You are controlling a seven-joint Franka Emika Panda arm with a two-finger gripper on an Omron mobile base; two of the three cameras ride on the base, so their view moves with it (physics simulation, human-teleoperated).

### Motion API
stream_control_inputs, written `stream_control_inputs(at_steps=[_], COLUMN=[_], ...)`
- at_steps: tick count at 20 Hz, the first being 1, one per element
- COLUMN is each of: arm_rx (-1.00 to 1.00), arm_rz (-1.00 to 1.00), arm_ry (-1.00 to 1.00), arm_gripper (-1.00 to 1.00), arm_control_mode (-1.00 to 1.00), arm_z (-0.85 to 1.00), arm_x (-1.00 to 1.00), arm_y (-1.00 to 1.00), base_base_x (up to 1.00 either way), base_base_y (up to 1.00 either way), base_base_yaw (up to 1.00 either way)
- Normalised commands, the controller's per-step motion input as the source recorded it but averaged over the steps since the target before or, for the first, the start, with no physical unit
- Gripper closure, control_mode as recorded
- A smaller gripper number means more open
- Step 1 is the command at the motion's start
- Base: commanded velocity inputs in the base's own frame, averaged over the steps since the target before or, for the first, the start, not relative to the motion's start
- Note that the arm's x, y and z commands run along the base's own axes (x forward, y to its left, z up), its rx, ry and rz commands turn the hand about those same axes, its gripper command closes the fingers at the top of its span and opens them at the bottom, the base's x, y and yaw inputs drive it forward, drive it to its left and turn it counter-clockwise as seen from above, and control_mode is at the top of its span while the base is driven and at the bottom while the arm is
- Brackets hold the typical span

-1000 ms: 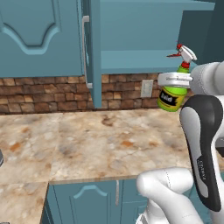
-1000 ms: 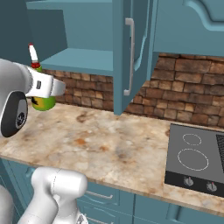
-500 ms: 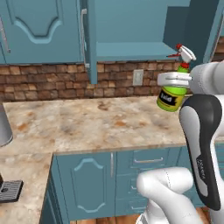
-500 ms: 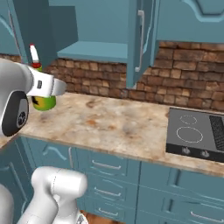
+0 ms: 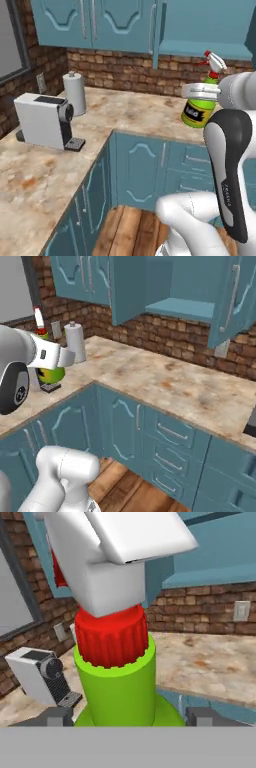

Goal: Move the cutting board and knife to the sink. Then move spray from the cabinet to the counter.

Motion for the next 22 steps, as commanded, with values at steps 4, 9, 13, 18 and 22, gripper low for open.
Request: stream_control_inputs(at_steps=[4, 9, 13, 18, 22], arm_rx=[0.0, 0.0, 0.0, 0.0, 0.0], arm_rz=[0.0, 0.0, 0.0, 0.0, 0.0], arm_ry=[0.0, 0.0, 0.0, 0.0, 0.0], arm_gripper=[1.0, 1.0, 1.0, 1.0, 1.0], arm_control_mode=[1.0, 1.0, 1.0, 1.0, 1.0], arm_z=[0.0, 0.0, 0.0, 0.0, 0.0], arm_x=[0.0, 0.0, 0.0, 0.0, 0.0], arm_y=[0.0, 0.0, 0.0, 0.0, 0.0], base_base_x=[0.0, 0.07, 0.3, 0.99, 0.88], base_base_y=[-0.09, 0.0, 0.0, -0.36, -0.16], base_base_yaw=[1.0, 1.0, 0.96, 0.63, 0.47])
